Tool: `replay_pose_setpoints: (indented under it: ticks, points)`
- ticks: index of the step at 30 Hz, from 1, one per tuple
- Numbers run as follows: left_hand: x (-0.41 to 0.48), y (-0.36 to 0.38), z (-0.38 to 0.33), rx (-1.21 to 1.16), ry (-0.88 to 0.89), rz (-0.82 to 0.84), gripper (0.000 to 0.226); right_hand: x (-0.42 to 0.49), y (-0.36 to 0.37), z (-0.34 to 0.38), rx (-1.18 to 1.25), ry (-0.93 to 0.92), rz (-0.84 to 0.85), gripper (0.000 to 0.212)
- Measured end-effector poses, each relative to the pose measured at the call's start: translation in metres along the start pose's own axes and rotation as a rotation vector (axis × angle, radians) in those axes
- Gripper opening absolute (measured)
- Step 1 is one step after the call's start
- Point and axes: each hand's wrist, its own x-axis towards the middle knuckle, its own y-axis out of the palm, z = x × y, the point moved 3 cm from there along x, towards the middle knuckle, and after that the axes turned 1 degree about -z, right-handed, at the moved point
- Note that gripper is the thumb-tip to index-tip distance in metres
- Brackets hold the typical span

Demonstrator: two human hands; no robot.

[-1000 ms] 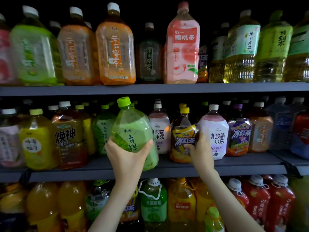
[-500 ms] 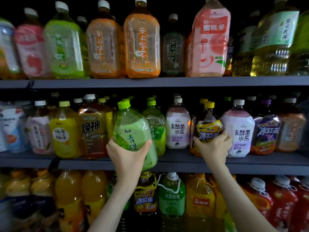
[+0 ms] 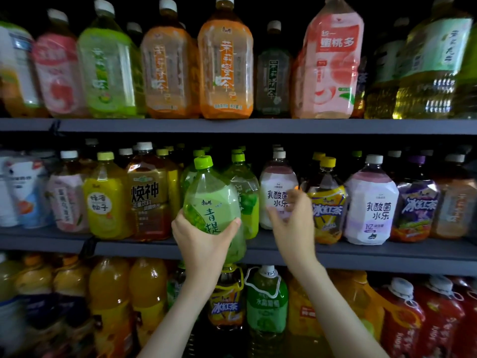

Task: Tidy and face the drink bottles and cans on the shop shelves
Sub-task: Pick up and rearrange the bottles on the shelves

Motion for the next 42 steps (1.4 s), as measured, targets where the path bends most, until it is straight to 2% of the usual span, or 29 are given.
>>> replay_pose_setpoints:
  ticks: [2, 6, 13, 17, 20, 22, 26, 30, 33, 36, 40, 42]
  points:
    - [0.014, -0.006, 0.007, 0.045, 0.014, -0.029, 0.102, -0.013, 0.022, 0.022, 0.056, -0.073, 0.158, 0.044]
    - [0.042, -0.011, 0.023, 0.112, 0.024, -0.026, 0.100, -0.030, 0.064, 0.039, 0.079, -0.128, 0.250, 0.045]
    - [0.068, -0.004, 0.040, 0.199, 0.027, 0.071, 0.106, -0.041, 0.111, 0.043, -0.016, -0.146, 0.395, 0.080]
    - [0.078, 0.001, 0.044, 0.283, 0.073, 0.158, 0.104, -0.043, 0.129, 0.040, -0.159, -0.190, 0.340, 0.088]
    - [0.080, 0.002, 0.047, 0.349, 0.106, 0.243, 0.099, -0.042, 0.140, 0.041, -0.234, -0.199, 0.225, 0.086]
    - [0.079, -0.002, 0.048, 0.455, 0.162, 0.212, 0.093, -0.041, 0.146, 0.041, -0.266, -0.211, 0.147, 0.083]
    - [0.082, -0.011, 0.046, 0.649, 0.247, 0.171, 0.091, -0.042, 0.153, 0.045, -0.303, -0.178, 0.126, 0.081]
    - [0.084, -0.024, 0.050, 0.644, 0.292, 0.216, 0.084, -0.046, 0.153, 0.050, -0.360, -0.134, 0.077, 0.086]
    - [0.083, -0.046, 0.055, 0.546, 0.327, 0.148, 0.071, -0.053, 0.155, 0.059, -0.342, -0.110, 0.023, 0.088]
    - [0.089, -0.067, 0.059, 0.504, 0.271, 0.075, 0.067, -0.064, 0.168, 0.077, -0.245, -0.115, 0.025, 0.078]
    - [0.109, -0.085, 0.066, 0.469, 0.082, 0.034, 0.080, -0.073, 0.191, 0.102, -0.078, -0.133, 0.092, 0.060]
    - [0.117, -0.089, 0.071, 0.452, 0.043, 0.045, 0.083, -0.075, 0.199, 0.110, -0.028, -0.129, 0.090, 0.056]
